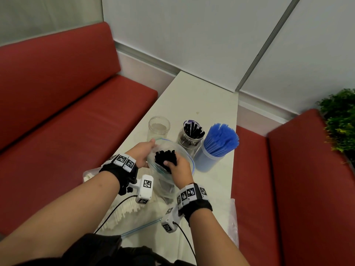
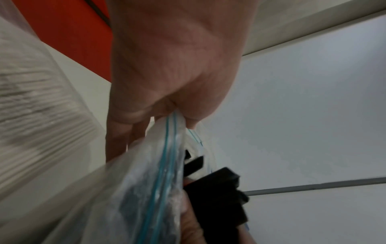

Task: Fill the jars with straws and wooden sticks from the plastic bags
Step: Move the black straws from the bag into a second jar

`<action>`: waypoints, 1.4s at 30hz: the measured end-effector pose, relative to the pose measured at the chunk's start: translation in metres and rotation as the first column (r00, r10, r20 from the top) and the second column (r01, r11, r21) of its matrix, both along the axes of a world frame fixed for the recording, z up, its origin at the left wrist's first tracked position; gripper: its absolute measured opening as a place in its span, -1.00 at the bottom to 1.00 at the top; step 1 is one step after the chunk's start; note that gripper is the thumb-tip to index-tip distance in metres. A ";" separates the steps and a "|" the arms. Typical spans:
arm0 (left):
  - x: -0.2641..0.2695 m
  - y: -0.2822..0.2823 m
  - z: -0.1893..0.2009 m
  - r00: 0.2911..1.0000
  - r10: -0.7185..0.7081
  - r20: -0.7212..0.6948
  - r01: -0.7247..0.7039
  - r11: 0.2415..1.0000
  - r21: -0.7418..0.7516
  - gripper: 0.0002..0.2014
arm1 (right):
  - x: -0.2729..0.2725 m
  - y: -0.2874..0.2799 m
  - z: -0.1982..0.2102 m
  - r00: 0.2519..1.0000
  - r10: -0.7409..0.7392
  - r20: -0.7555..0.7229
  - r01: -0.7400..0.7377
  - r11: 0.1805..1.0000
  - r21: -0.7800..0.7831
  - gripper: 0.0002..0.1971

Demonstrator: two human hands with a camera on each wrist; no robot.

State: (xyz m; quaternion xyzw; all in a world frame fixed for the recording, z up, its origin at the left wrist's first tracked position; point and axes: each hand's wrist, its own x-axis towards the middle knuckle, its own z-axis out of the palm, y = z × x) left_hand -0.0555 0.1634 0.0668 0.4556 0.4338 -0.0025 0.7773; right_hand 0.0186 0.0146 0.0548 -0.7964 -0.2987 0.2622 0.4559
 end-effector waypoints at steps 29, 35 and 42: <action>0.027 -0.006 0.008 0.998 -0.054 -0.041 0.057 0.996 0.069 -0.55 | 0.042 -0.019 0.044 0.994 -0.109 -0.003 0.109 0.994 0.025 -0.78; 0.026 -0.002 0.007 0.997 -0.066 -0.034 0.068 0.996 0.053 -0.58 | 0.100 -0.002 0.151 0.967 -0.252 -0.032 0.241 0.869 0.433 -0.83; 0.029 0.000 0.003 0.997 -0.064 -0.047 0.066 0.997 0.038 -0.56 | 0.137 0.035 0.144 0.811 -0.584 -0.037 0.510 0.675 0.533 -0.80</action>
